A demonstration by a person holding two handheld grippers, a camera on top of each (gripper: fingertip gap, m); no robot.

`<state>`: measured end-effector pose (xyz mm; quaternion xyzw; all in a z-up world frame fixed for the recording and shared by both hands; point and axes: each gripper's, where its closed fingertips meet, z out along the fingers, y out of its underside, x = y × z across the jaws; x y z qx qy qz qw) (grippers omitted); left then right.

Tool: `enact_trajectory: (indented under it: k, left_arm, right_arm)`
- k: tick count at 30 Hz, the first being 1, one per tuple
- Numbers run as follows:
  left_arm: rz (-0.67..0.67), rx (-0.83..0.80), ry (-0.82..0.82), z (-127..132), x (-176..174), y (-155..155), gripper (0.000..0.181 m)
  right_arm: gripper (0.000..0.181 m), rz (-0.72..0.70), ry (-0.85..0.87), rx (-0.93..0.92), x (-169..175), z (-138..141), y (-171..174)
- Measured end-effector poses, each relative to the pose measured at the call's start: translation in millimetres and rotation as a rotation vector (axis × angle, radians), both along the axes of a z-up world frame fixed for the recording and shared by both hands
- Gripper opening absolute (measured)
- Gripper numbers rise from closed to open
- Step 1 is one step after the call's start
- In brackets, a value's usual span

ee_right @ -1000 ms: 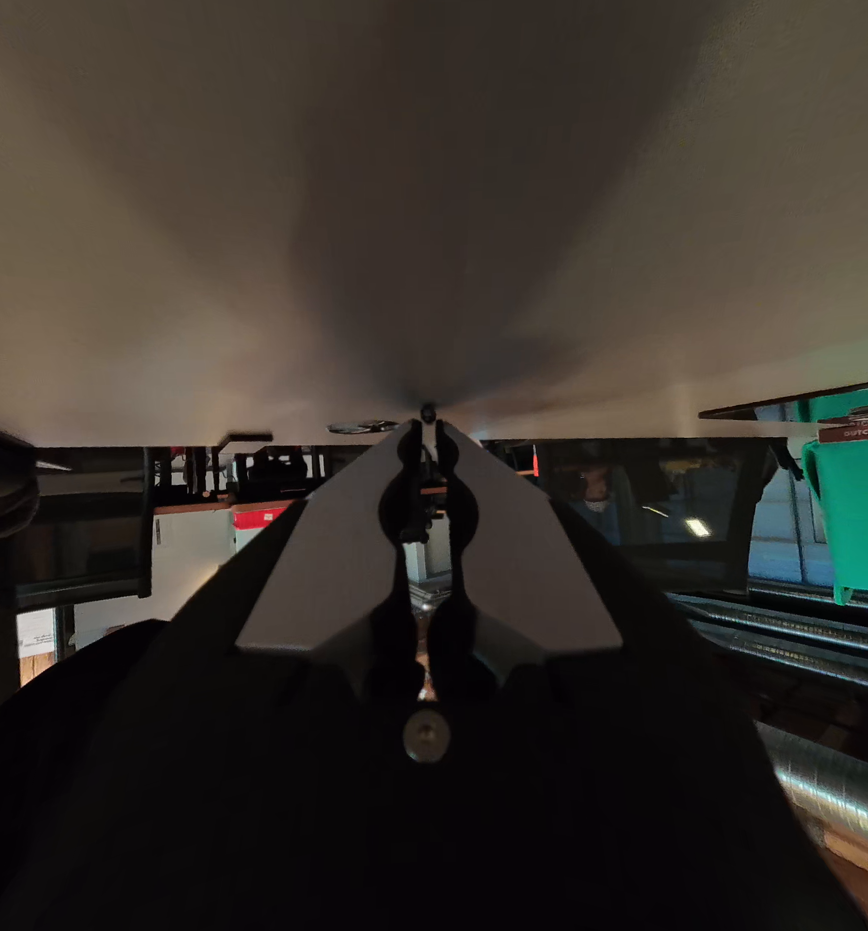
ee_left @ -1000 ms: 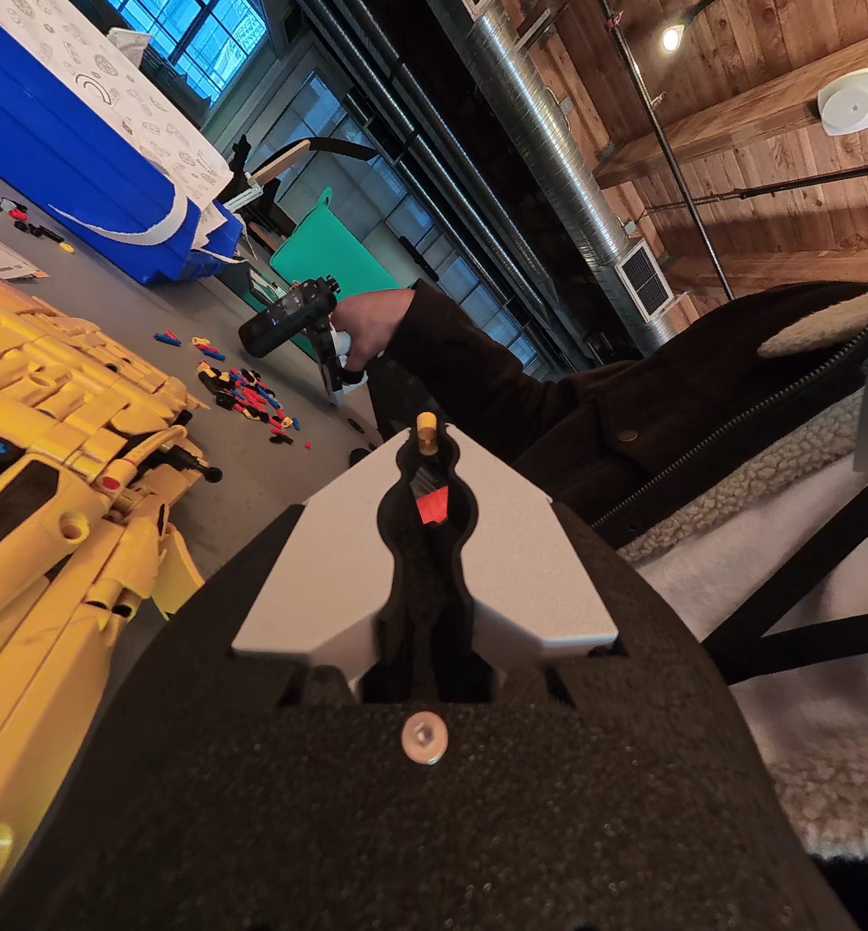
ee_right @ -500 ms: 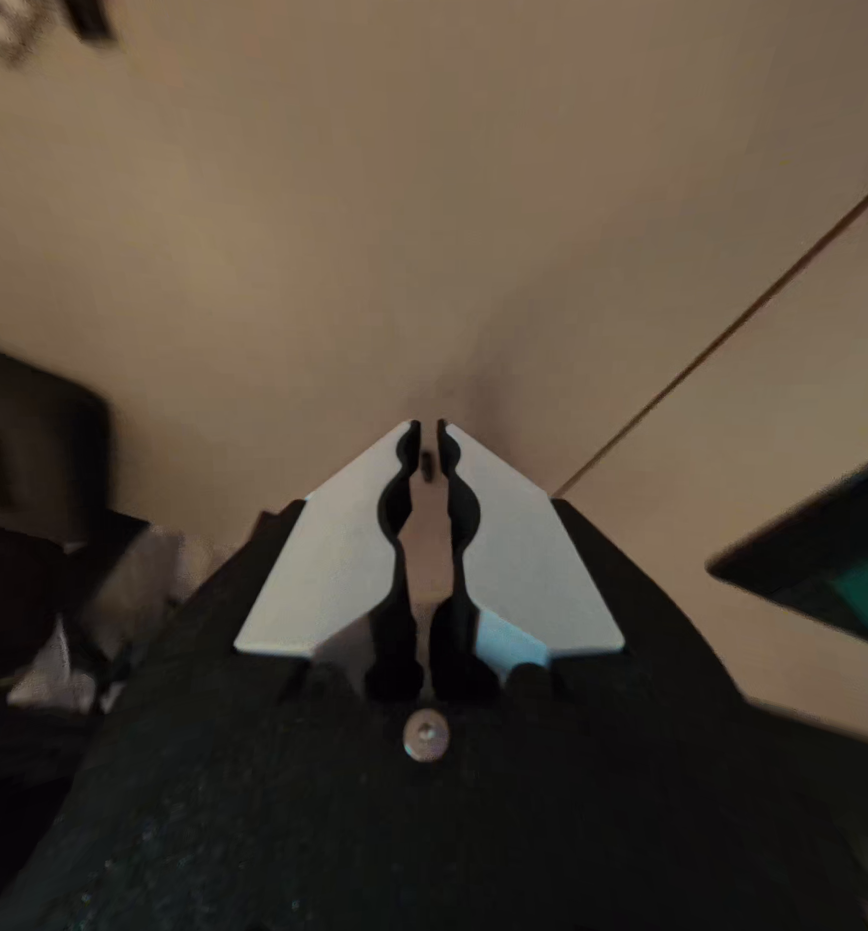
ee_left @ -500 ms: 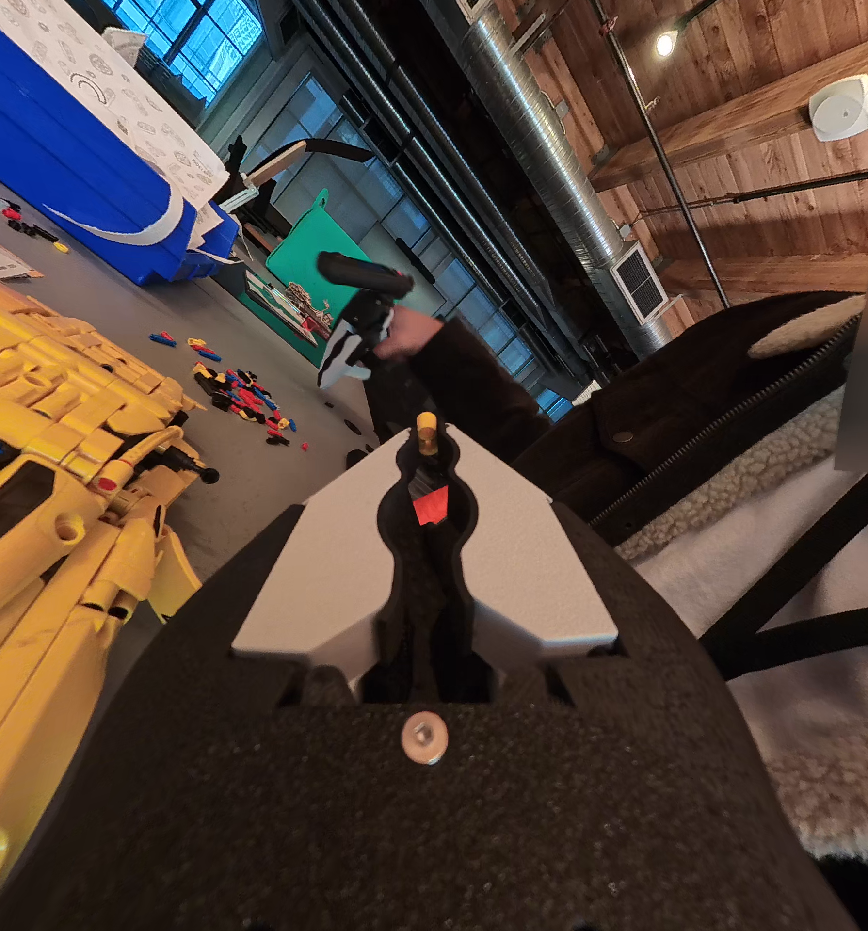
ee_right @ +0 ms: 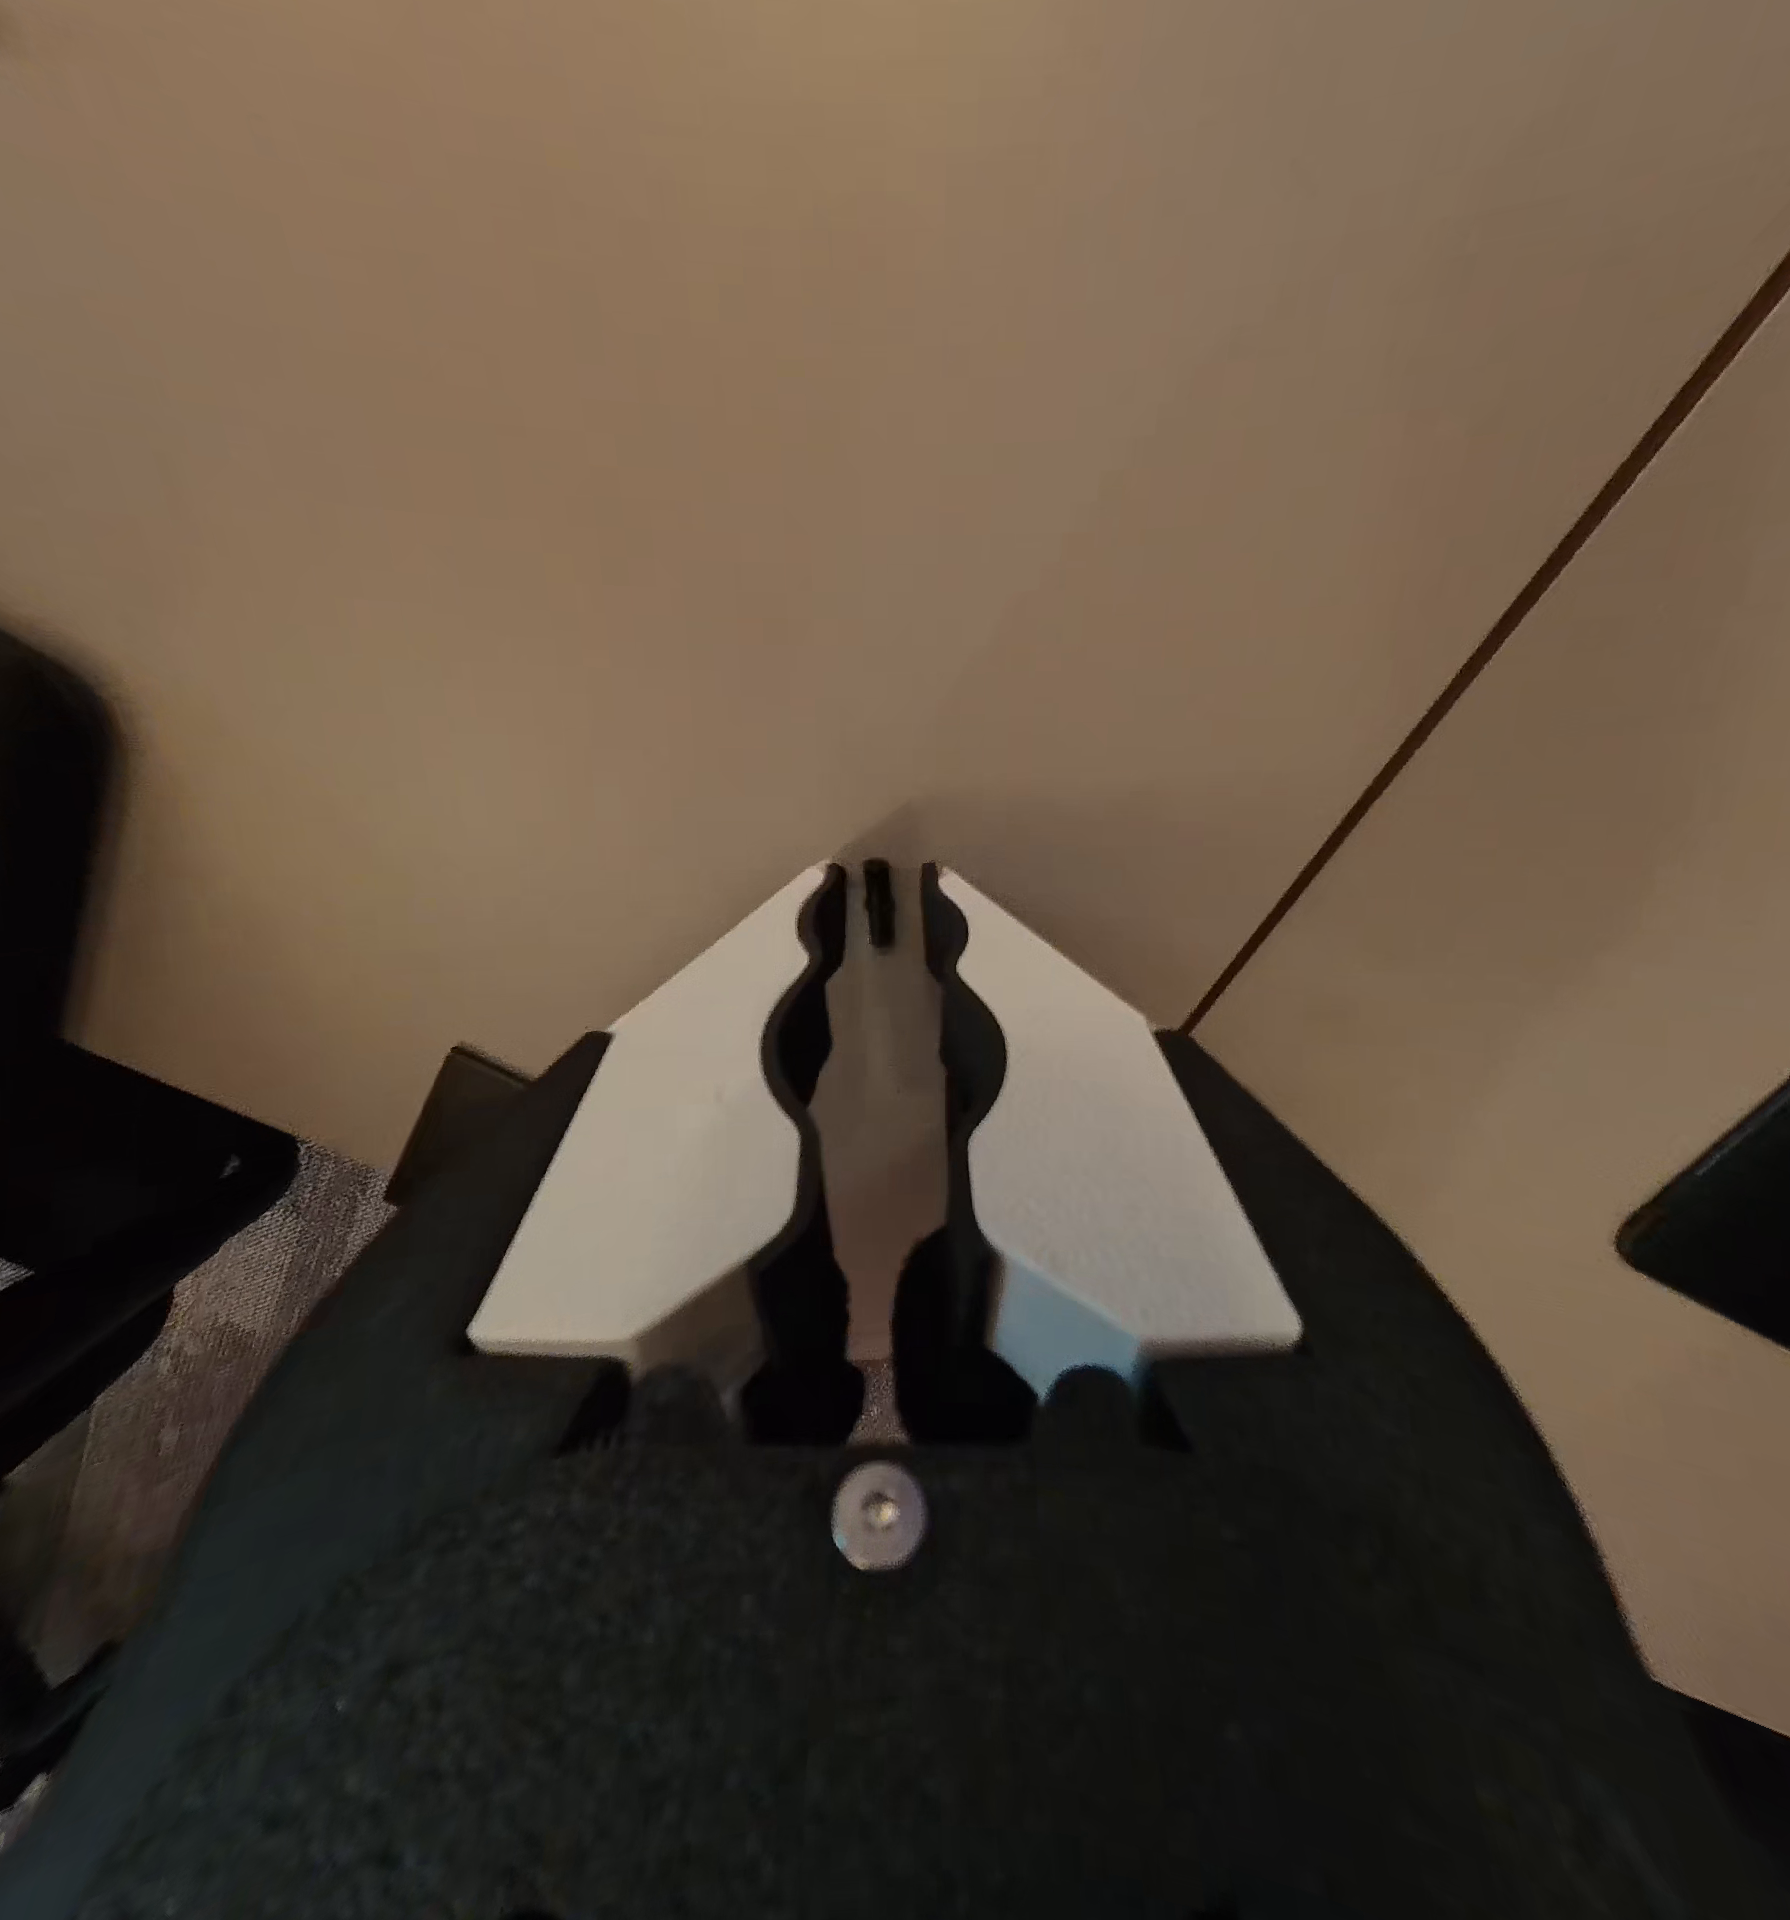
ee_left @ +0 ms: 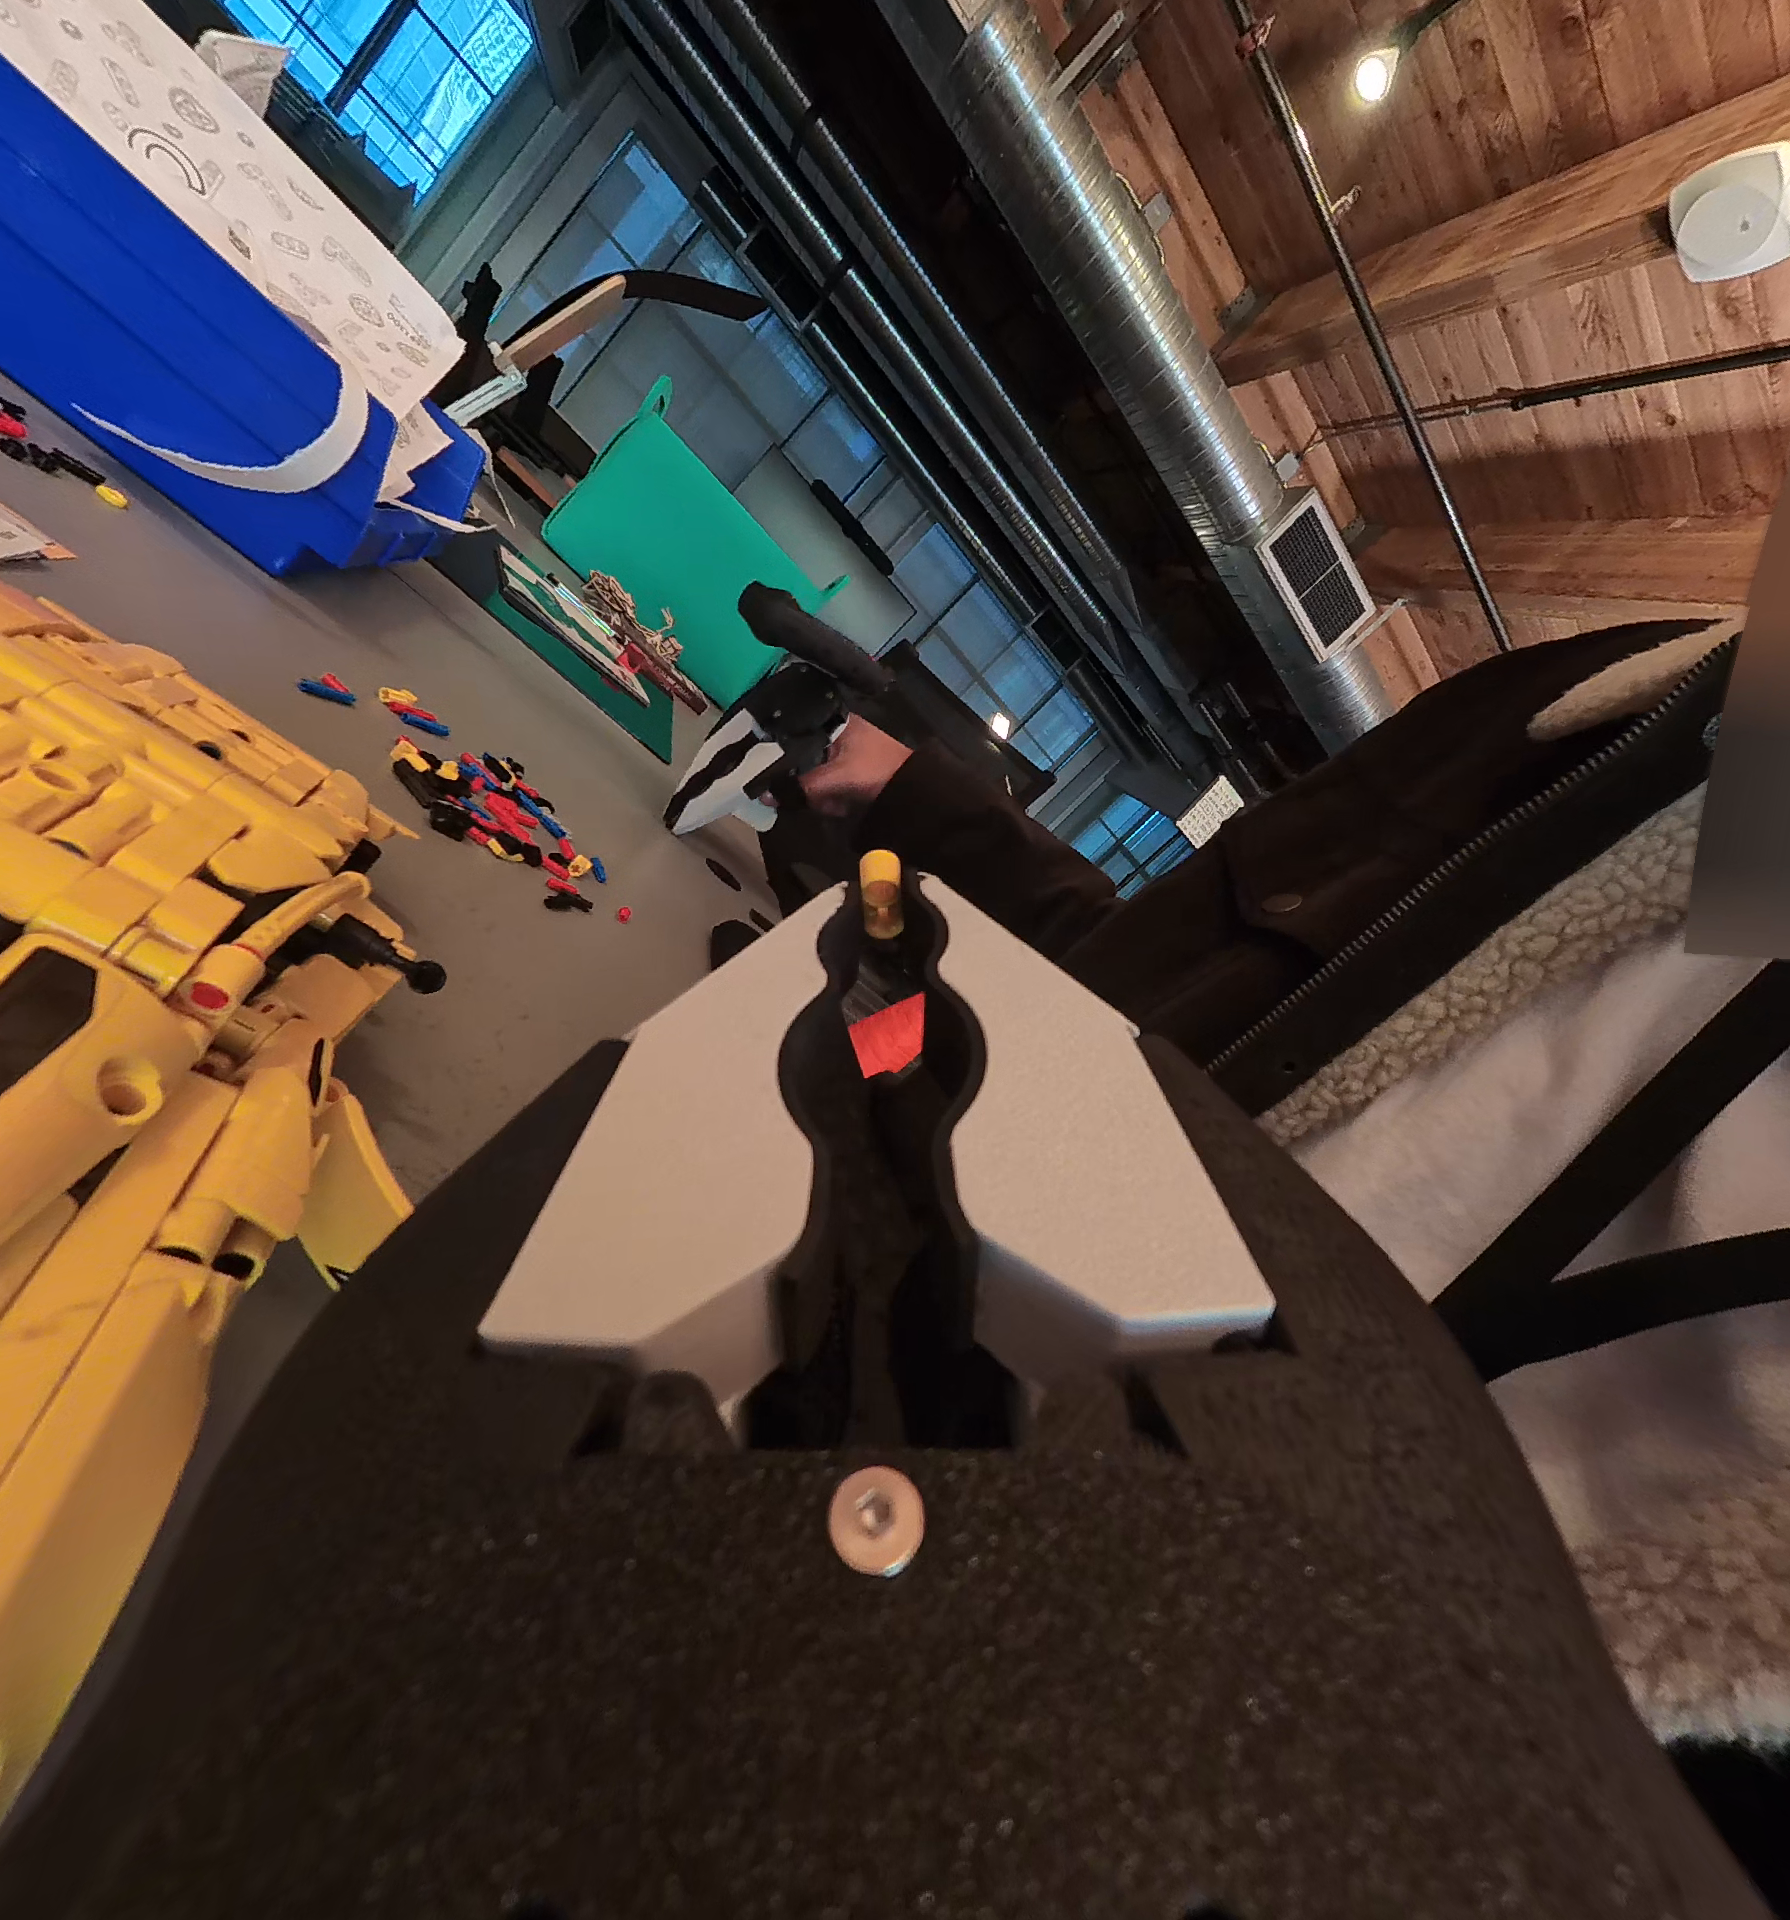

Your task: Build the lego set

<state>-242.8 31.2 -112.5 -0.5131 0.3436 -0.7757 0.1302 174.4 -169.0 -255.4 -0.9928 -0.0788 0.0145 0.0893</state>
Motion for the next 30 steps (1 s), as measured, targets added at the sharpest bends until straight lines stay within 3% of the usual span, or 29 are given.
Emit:
enact_trajectory:
  k: [5,7,9,12,15,17,22,30]
  left_arm:
    - [0.001,0.002,0.004,-0.7,0.4,-0.3,0.006]
    - [0.005,0.007,0.009,-1.6,1.6,-0.4,0.006]
    - [0.015,0.022,0.011,-1.9,3.6,-1.0,0.006]
    - [0.029,0.022,-0.02,3.2,5.4,-1.9,0.006]
    - [0.005,-0.063,-0.12,19.6,1.1,-3.2,0.006]
    - [-0.017,-0.13,-0.2,31.6,-4.5,-4.1,0.007]
    - [-0.022,-0.23,-0.275,39.3,-12.7,2.3,0.006]
    - [-0.033,-0.243,-0.273,38.9,-12.7,2.0,0.007]
  right_arm:
    - [0.003,0.013,-0.022,0.001,-0.5,-0.2,4.8]
    - [0.003,0.01,0.049,0.114,-20.3,9.6,31.1]
    - [0.002,0.037,0.239,0.356,-78.9,40.9,84.4]
    - [0.002,0.163,0.582,0.741,-220.2,110.8,161.7]
    - [0.003,0.211,0.869,1.077,-342.0,169.2,205.8]
    - [0.002,0.186,1.022,1.249,-384.1,191.6,218.4]
    - [0.002,0.169,1.285,1.272,-416.6,199.4,220.2]
    - [0.002,0.202,1.239,1.238,-438.6,187.4,222.2]
